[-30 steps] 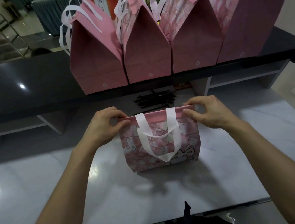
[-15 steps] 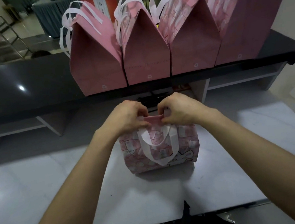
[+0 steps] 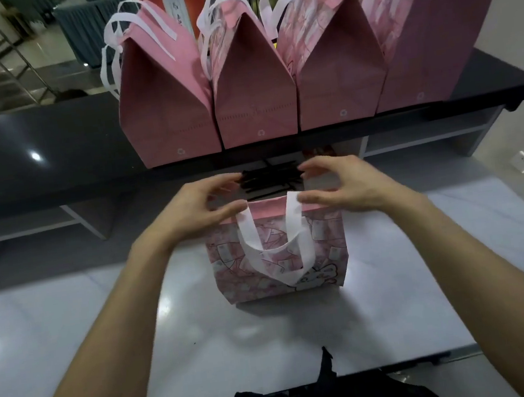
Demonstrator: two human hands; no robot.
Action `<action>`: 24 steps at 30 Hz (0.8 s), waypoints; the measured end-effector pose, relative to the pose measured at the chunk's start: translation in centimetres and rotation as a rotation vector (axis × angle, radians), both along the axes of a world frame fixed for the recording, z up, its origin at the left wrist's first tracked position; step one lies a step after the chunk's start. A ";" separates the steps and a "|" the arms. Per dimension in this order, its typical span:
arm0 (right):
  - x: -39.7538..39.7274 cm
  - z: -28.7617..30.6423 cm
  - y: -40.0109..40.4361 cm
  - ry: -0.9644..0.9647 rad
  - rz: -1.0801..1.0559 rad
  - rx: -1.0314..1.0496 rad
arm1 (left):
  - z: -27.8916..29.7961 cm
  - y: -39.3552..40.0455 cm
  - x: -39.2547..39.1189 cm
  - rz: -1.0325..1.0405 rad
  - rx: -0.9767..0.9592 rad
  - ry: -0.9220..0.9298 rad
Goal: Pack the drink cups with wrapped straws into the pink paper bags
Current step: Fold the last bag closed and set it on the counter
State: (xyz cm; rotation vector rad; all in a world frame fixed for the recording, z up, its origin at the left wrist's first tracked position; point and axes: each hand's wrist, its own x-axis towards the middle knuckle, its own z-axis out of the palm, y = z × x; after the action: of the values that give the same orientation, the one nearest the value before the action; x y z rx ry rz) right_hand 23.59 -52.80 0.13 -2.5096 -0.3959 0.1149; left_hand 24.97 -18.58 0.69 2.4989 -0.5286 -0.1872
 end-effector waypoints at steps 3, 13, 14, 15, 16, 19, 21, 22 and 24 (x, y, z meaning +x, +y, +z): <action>-1.1 -1.7 -2.6 0.093 -0.087 -0.025 | -0.4 2.8 -0.3 0.065 0.029 0.095; -3.0 -3.9 -2.0 -0.040 -0.146 0.019 | -2.7 0.7 0.3 0.257 0.176 -0.350; -3.7 -4.1 -1.9 -0.067 -0.121 0.043 | -3.1 0.4 0.2 0.329 0.160 -0.384; -4.5 -4.3 -1.8 -0.083 -0.110 0.091 | -3.5 0.2 0.1 0.397 0.113 -0.389; -5.3 -4.5 -1.7 -0.089 -0.118 0.147 | -4.0 0.1 -0.2 0.448 0.050 -0.364; -7.3 -5.7 -1.4 0.025 -0.130 0.265 | -6.0 0.7 -2.1 0.479 -0.230 -0.150; -8.3 -7.3 -1.1 0.165 -0.058 0.301 | -7.6 1.6 -4.4 0.471 -0.407 -0.043; -8.8 -8.1 -0.8 0.223 -0.007 0.310 | -8.4 2.0 -5.6 0.470 -0.450 -0.016; -9.5 -9.6 -0.1 0.283 0.074 0.297 | -9.6 2.7 -8.5 0.466 -0.469 0.039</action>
State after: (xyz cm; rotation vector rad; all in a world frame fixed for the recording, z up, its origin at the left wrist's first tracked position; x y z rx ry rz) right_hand 14.07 -52.93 -9.42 -2.1484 -0.3593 0.4053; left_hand 16.43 -15.90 -8.92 2.0802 0.0390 0.0643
